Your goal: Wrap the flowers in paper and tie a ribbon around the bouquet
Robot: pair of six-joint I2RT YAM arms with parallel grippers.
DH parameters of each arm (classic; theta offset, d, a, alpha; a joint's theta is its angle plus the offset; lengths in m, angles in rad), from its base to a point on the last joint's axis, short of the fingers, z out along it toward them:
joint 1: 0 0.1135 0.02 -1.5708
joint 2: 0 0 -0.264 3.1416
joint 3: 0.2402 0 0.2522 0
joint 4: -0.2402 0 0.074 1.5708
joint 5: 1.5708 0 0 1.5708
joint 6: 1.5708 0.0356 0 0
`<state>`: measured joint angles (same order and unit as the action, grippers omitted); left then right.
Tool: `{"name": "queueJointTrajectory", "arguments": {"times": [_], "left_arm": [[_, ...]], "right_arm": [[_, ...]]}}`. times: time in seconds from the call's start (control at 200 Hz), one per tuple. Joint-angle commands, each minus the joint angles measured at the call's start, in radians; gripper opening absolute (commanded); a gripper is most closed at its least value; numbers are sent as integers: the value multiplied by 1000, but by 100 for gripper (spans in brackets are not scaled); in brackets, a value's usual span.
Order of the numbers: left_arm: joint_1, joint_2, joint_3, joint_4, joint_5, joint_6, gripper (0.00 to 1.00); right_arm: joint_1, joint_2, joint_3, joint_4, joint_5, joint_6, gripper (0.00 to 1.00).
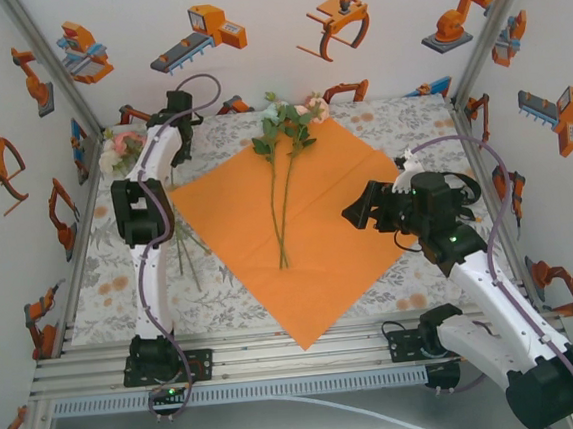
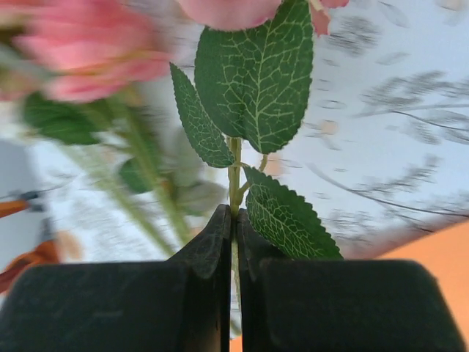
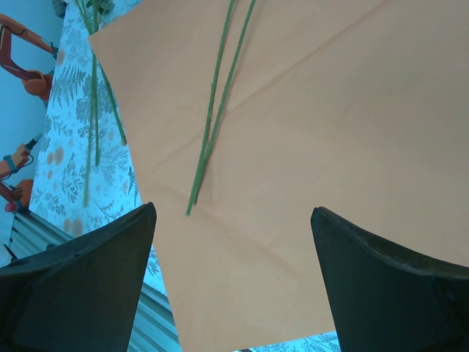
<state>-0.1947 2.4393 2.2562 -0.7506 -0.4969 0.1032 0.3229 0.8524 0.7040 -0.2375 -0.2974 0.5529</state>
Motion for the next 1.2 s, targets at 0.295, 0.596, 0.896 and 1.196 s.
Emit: {"name": "queueJointTrajectory", "arguments": {"times": [0.295,0.596,0.896,1.196], "left_arm": [[-65,-493,-150,116,281,-229,8],[-272,-341,-137,518,935,-680,7],[-447,141,485,109,632,-352,7],[-522,221,400,258,456,-160,9]], "right_arm": [[-4,14,8,67,-9,50,78],[-5,-16,9,43,-2,58,78],[-4,-55,-13,2,21,32,78],[-5,-24,-34,41,17,34,78]]}}
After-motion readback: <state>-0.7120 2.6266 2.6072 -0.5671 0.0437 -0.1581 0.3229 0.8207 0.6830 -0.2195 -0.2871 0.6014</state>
